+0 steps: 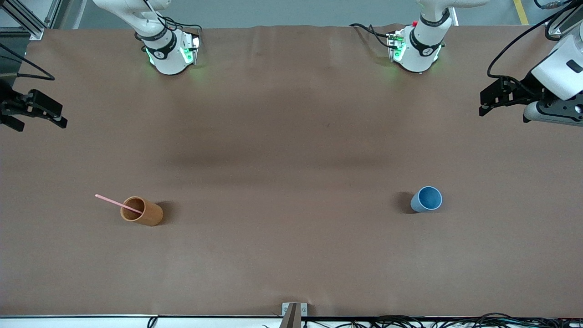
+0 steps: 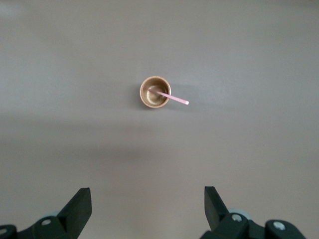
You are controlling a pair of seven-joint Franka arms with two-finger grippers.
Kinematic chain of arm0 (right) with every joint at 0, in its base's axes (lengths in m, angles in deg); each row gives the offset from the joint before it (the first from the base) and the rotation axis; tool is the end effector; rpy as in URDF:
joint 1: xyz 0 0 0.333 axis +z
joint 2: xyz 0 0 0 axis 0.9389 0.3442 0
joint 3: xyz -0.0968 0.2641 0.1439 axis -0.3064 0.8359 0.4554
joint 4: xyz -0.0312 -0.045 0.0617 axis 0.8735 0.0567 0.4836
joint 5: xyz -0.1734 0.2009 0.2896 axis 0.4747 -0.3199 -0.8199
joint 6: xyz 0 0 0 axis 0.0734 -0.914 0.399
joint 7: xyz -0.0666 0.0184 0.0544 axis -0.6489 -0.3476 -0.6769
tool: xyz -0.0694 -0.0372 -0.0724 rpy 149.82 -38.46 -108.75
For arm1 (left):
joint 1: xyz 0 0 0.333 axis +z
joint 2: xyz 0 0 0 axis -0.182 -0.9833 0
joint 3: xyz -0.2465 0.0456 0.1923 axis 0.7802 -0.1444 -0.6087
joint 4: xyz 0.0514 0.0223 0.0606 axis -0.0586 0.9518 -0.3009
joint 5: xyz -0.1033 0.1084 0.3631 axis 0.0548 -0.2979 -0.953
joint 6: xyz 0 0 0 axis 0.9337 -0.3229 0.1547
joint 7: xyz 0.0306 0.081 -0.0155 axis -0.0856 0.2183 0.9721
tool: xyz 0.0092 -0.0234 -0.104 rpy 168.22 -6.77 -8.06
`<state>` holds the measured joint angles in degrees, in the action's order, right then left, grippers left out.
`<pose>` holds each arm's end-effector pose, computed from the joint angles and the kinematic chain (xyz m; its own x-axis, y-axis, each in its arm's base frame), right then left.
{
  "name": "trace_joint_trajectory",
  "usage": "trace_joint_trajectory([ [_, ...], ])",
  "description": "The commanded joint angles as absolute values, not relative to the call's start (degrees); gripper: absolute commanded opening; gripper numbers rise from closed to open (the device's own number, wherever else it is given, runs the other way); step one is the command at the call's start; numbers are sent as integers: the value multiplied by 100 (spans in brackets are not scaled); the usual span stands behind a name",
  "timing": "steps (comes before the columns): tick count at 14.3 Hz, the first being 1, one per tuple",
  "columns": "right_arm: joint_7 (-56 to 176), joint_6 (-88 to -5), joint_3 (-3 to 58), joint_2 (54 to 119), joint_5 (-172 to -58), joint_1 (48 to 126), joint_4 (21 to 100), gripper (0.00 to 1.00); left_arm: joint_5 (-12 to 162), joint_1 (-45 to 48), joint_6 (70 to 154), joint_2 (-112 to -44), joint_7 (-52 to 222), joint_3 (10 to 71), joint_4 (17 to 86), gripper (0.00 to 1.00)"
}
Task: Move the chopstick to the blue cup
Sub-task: 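Pull the pink chopstick from the wooden cup while the left gripper reaches the blue cup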
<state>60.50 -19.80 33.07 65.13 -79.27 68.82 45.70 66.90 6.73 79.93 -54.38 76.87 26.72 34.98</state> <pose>0.5651 -0.0065 0.6515 0.9966 0.0663 0.0490 0.0671 -0.9976 -0.0155 0.5502 -0.0805 0.6539 0.9839 -0.1785 -0.0020 -0.1784 -0.9837 0.0204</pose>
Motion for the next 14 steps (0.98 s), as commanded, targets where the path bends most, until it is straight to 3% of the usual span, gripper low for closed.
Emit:
trace_joint_trajectory([
  [1,6023,-2011,3352,6562,-8009,6820,4656,100,6641,706,7954,-5365,7607,2695,3542,100],
  [8,5962,-2133,3360,6598,-8018,6802,4788,100,6676,741,8006,-5592,7581,2651,3542,100],
  [14,5918,-3449,3360,6686,-8446,6461,5928,97,6729,820,9471,-6761,7246,2369,3883,100],
])
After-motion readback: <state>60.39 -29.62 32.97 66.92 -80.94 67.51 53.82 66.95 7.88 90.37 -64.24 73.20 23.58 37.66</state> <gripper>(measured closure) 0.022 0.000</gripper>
